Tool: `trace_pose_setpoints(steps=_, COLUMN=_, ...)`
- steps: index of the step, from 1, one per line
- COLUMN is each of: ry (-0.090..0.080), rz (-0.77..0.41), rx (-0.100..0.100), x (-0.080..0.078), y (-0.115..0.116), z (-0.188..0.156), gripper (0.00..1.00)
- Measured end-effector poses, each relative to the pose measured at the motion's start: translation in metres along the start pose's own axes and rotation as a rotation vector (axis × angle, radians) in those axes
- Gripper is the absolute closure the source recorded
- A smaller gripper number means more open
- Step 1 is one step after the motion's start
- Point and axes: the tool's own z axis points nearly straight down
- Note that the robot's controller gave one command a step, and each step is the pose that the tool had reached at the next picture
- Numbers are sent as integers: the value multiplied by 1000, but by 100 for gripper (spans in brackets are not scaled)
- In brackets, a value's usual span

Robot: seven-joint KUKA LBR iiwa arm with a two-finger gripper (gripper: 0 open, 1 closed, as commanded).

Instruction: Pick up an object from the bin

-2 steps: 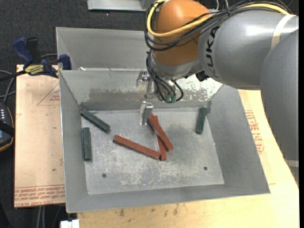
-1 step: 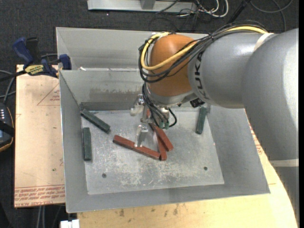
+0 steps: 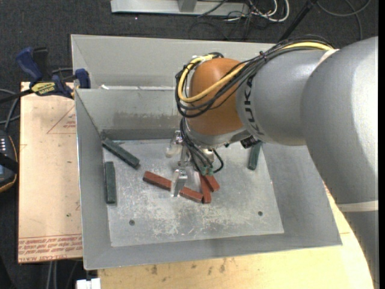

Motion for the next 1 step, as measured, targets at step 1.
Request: trace_pose_setpoints(steps=1, ry=-3, rz=208, rx=-1, x=14, y=8, z=-6, gripper=0)
